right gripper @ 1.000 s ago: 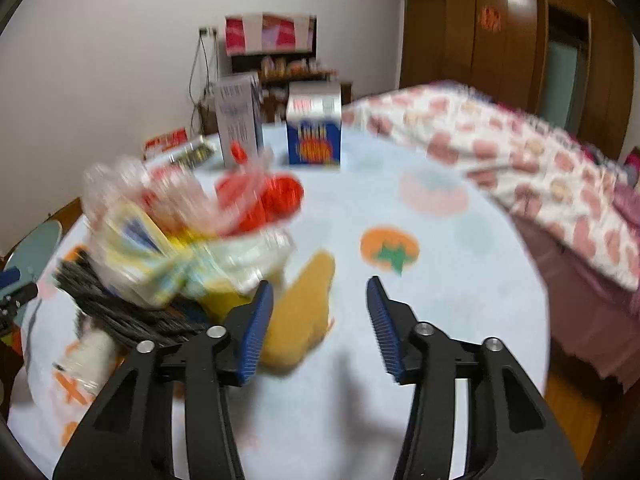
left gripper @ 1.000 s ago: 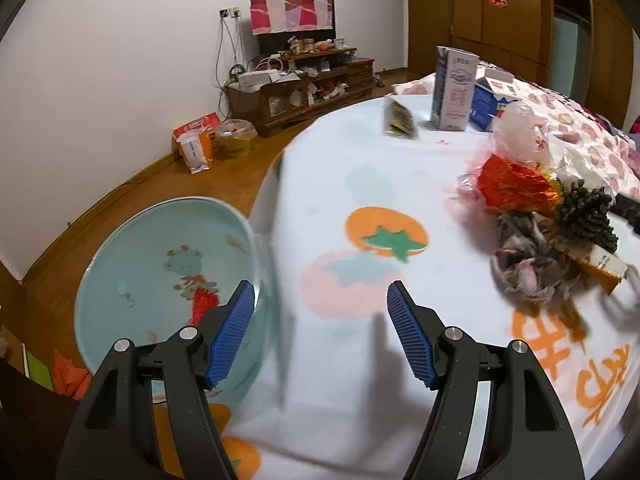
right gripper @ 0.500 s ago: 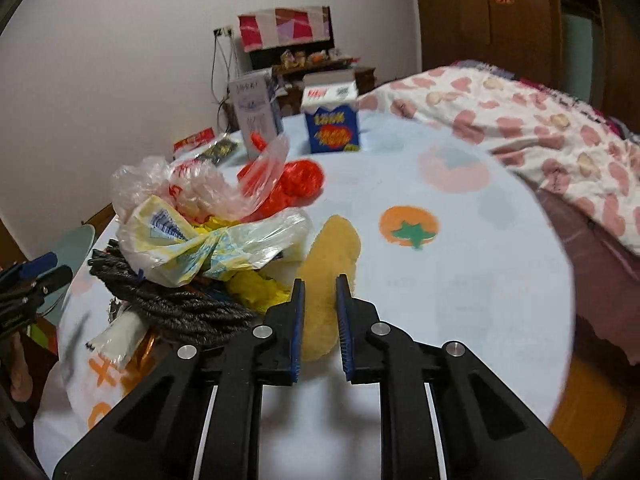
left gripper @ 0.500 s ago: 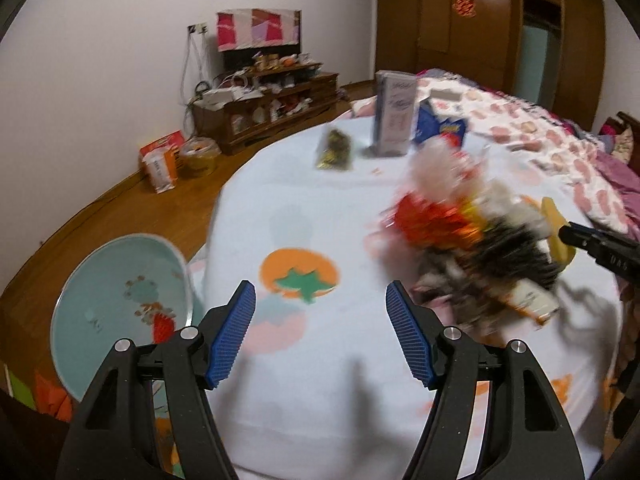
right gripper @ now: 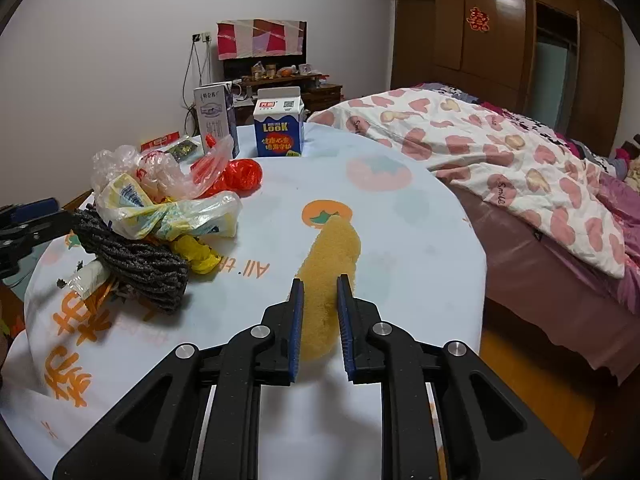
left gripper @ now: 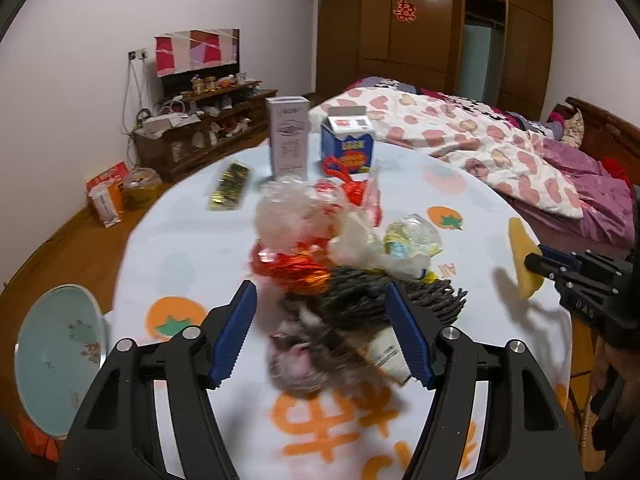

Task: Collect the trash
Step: 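Grasp the black rope with the left tool, then carry the rope and sponge over the blue bin and open both tools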

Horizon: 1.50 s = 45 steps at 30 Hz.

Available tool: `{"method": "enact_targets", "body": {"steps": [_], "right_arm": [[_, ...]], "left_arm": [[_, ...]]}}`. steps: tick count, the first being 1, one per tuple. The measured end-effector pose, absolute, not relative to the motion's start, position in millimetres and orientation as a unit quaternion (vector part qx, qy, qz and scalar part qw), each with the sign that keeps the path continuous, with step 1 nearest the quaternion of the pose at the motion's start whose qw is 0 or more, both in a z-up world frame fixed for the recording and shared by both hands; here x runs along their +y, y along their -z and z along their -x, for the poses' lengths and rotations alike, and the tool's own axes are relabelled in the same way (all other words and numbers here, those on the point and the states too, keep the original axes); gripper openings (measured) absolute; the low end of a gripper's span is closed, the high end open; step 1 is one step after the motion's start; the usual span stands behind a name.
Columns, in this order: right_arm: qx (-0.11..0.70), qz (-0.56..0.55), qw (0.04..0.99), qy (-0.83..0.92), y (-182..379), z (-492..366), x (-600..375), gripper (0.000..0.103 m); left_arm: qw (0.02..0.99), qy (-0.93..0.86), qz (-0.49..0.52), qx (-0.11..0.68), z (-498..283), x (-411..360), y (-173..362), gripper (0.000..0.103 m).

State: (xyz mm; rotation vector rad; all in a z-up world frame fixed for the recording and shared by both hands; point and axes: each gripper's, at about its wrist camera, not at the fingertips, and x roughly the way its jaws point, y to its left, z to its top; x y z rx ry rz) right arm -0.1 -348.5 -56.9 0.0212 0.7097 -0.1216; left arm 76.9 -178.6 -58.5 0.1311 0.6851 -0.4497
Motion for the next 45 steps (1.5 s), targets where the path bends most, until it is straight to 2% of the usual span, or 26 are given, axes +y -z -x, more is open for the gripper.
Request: {"method": "enact_targets", "body": {"steps": [1,2,3,4,5,11,45], "right_arm": [[0.347,-0.008,0.936,0.058,58,0,-347,0.017],[0.346,-0.007,0.936,0.057,59,0,-346,0.017],[0.346,-0.007,0.937,0.056,60,0,-346,0.017],[0.345,-0.008,0.937,0.055,61,0,-346,0.017],[0.344,-0.009,0.937,0.053,61,0,-346,0.017],[0.334,-0.009,0.941,0.047,58,3,-343,0.017],[0.302,0.029,0.953,-0.002,24,-11,-281,0.018]], "left_arm": [[0.913,0.221,-0.064,0.337,-79,-181,62,0.051],[0.906,0.229,-0.064,0.349,-84,-185,67,0.036],[0.902,0.235,-0.063,0.357,-87,-188,70,0.027],[0.896,0.245,-0.062,0.366,-89,-190,74,0.013],[0.893,0.25,-0.061,0.369,-89,-191,75,0.009],[0.9,0.261,-0.061,0.345,-79,-182,62,0.004],[0.945,0.177,-0.013,0.274,-65,-70,4,0.003]]}}
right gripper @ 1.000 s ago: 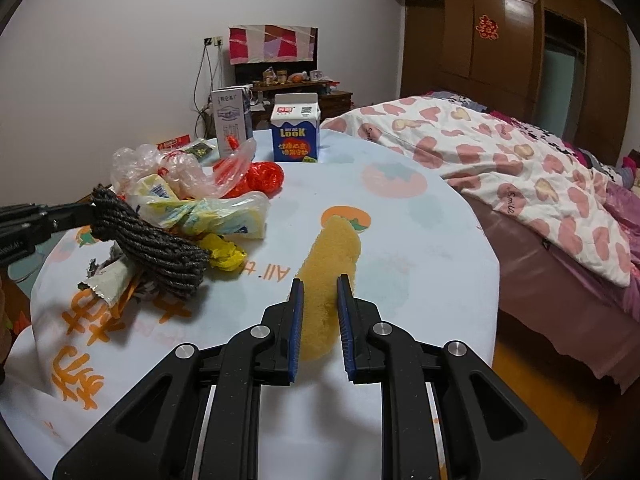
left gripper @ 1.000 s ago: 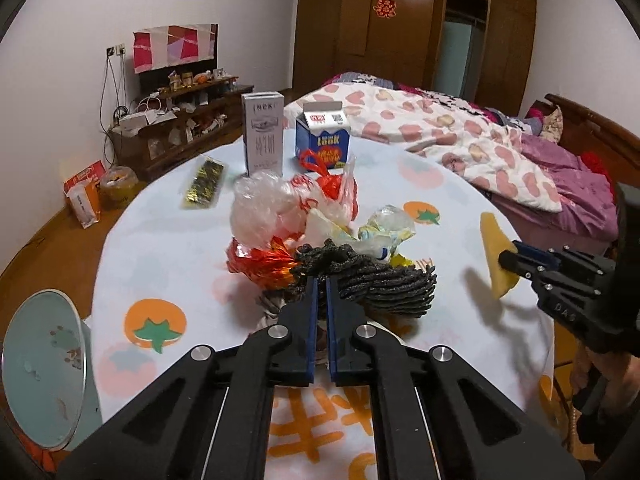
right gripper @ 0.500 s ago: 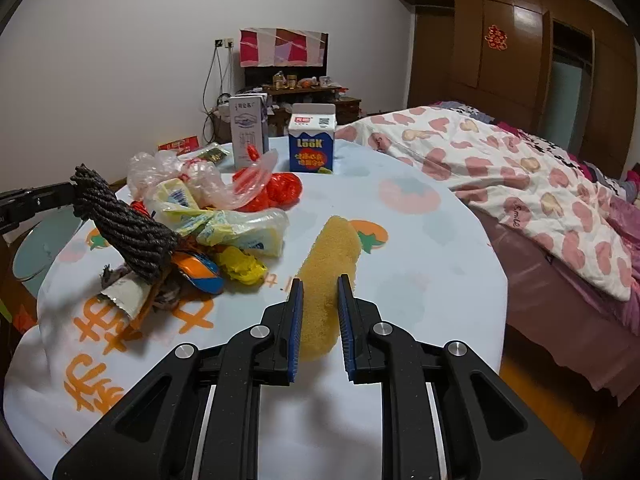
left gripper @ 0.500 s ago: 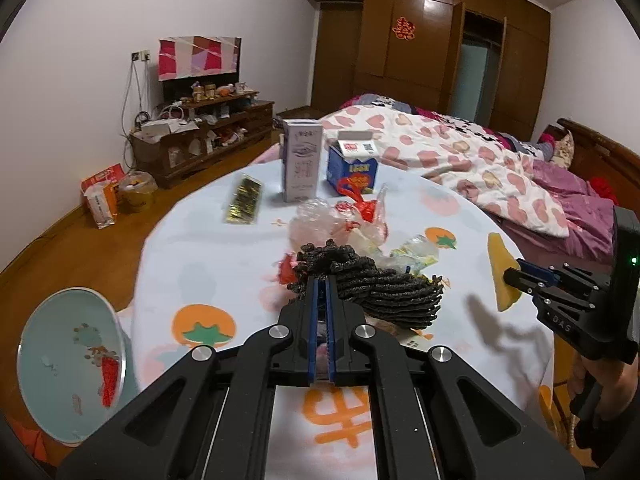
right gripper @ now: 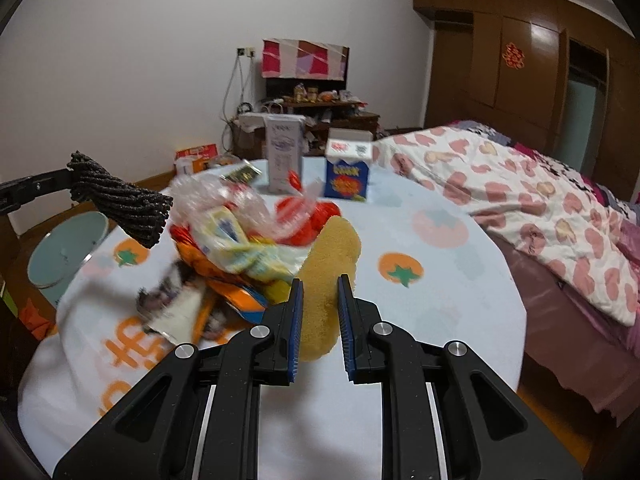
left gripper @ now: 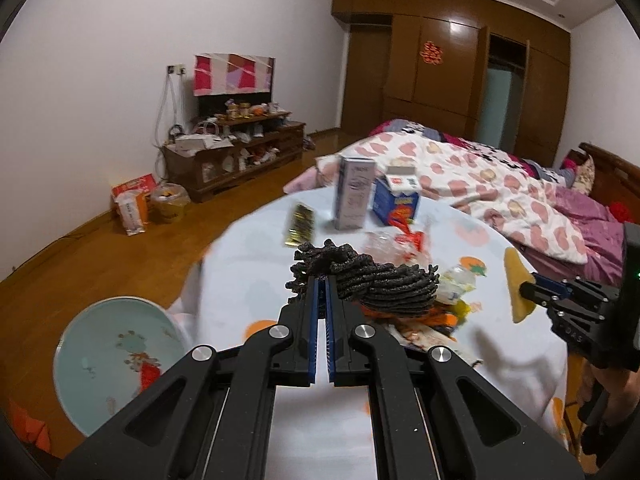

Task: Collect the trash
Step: 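Carry the rope and sponge over the blue bin and open both tools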

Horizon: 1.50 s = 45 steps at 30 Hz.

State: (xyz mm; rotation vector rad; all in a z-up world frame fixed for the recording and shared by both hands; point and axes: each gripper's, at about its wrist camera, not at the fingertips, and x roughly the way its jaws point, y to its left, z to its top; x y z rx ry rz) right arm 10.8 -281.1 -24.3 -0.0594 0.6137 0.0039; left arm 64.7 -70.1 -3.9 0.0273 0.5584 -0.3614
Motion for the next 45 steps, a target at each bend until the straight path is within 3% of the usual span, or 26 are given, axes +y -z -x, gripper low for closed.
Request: {"method": "enact_targets", "body": {"steps": [16,45], "right_arm": [[0.271,0.059,0.956,-0.09,-3,-54,-193,0.018],[0.261,0.091,0.942,-0.192,5,-111,-81,0.018]], "left_arm": [[0.957,0.081,-0.015,0.278,-67,1,17,0.003],[0.957,-0.026,0.002,0.29,-66,83,34,0.003]]}}
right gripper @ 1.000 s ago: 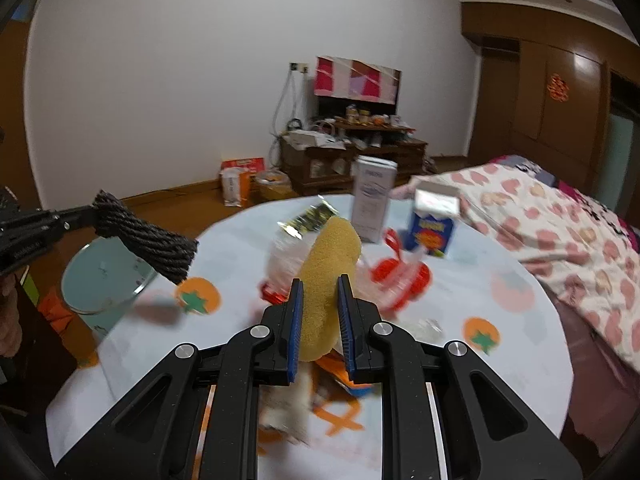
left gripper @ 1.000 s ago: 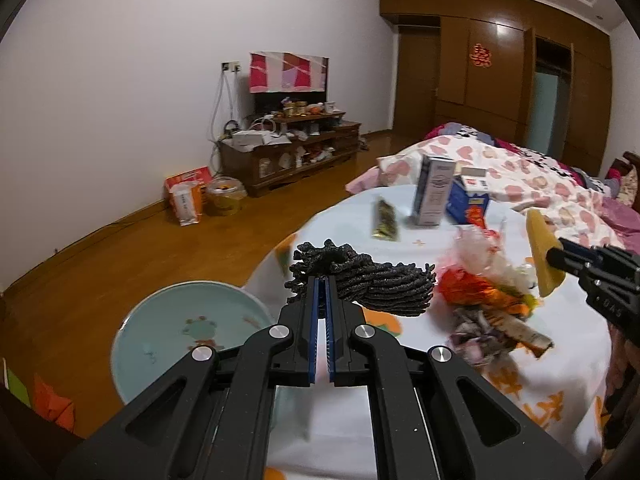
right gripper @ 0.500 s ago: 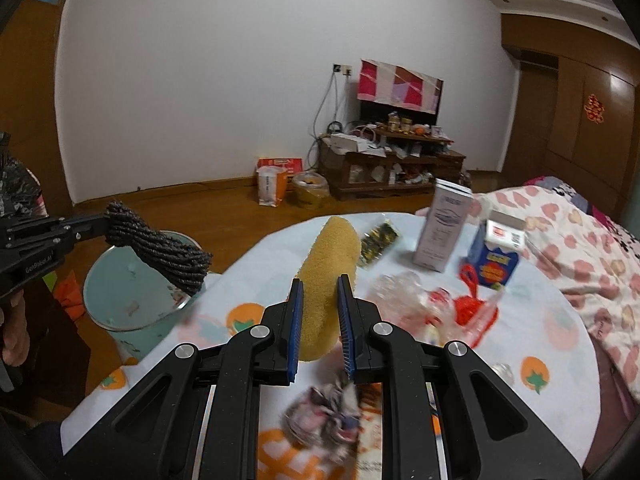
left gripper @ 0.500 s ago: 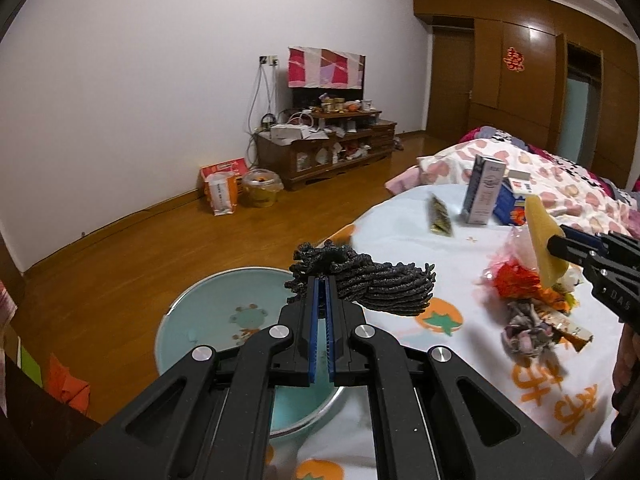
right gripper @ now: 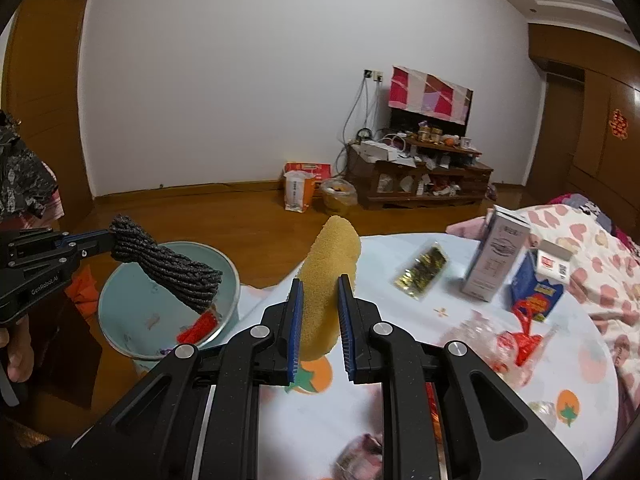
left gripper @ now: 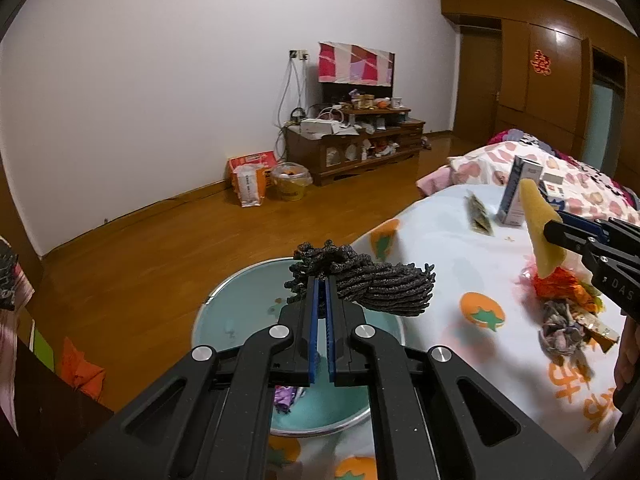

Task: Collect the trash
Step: 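Carry the rope and sponge over the blue bin and open both tools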

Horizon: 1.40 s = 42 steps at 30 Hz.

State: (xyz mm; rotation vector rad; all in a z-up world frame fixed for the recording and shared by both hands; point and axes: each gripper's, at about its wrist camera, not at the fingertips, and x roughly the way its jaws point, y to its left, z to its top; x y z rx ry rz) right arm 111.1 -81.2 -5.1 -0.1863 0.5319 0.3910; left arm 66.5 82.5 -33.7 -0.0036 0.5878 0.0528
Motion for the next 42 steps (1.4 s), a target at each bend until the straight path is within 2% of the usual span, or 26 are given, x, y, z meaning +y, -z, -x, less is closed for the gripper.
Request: {"method": "enact_targets", "body": {"steps": [42], "right_arm": [[0.276,0.129,0.91,-0.28,33,-142,18,0.018]], "left_arm": [[0.941,-0.126,0.009,0.313,-73,145,59,0.003]]}}
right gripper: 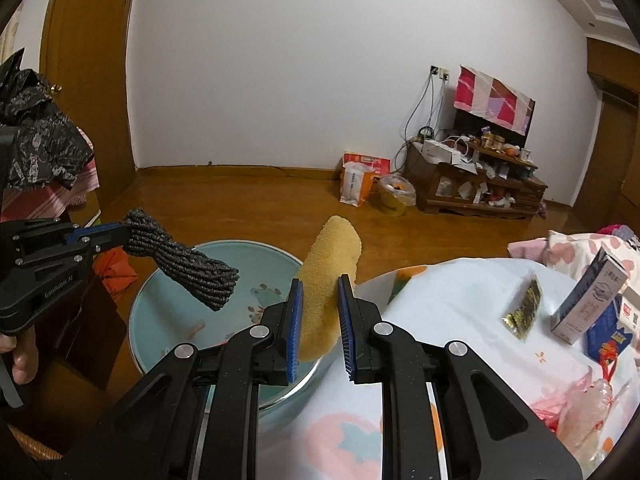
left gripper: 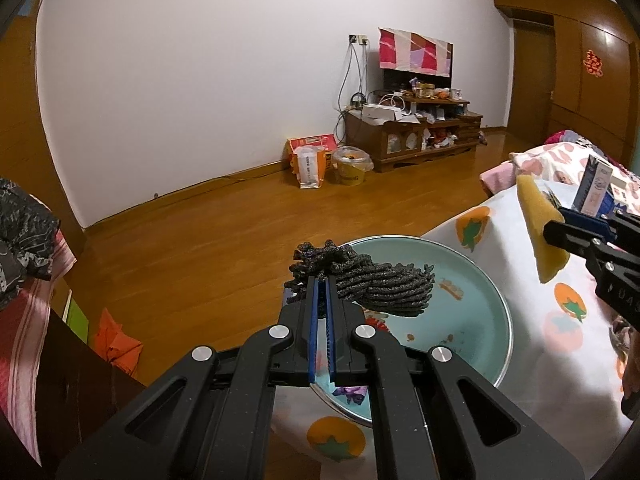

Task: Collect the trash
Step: 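Carry the rope and sponge over the blue bin and open both tools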

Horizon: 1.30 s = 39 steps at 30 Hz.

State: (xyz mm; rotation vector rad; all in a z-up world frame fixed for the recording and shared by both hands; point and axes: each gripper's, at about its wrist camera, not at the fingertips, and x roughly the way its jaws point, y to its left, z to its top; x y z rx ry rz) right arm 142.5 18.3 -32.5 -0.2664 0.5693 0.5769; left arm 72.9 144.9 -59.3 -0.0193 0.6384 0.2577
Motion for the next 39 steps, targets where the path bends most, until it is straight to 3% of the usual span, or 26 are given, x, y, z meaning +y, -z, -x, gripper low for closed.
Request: {"method": "enact_targets", "body": {"steps": [36,39], "right_arm": [[0.287,0.143,0.901,-0.293,41,-143,36,0.019],[0.294,0.143,0.896,-0.301,45,-145,39,0.024]], "left_arm": [[0.94,-0.121,0.018,0.32,-72,144,63,0.005],[0.94,-0.109,0.02,0.324,-73,139,65,0.008]]}}
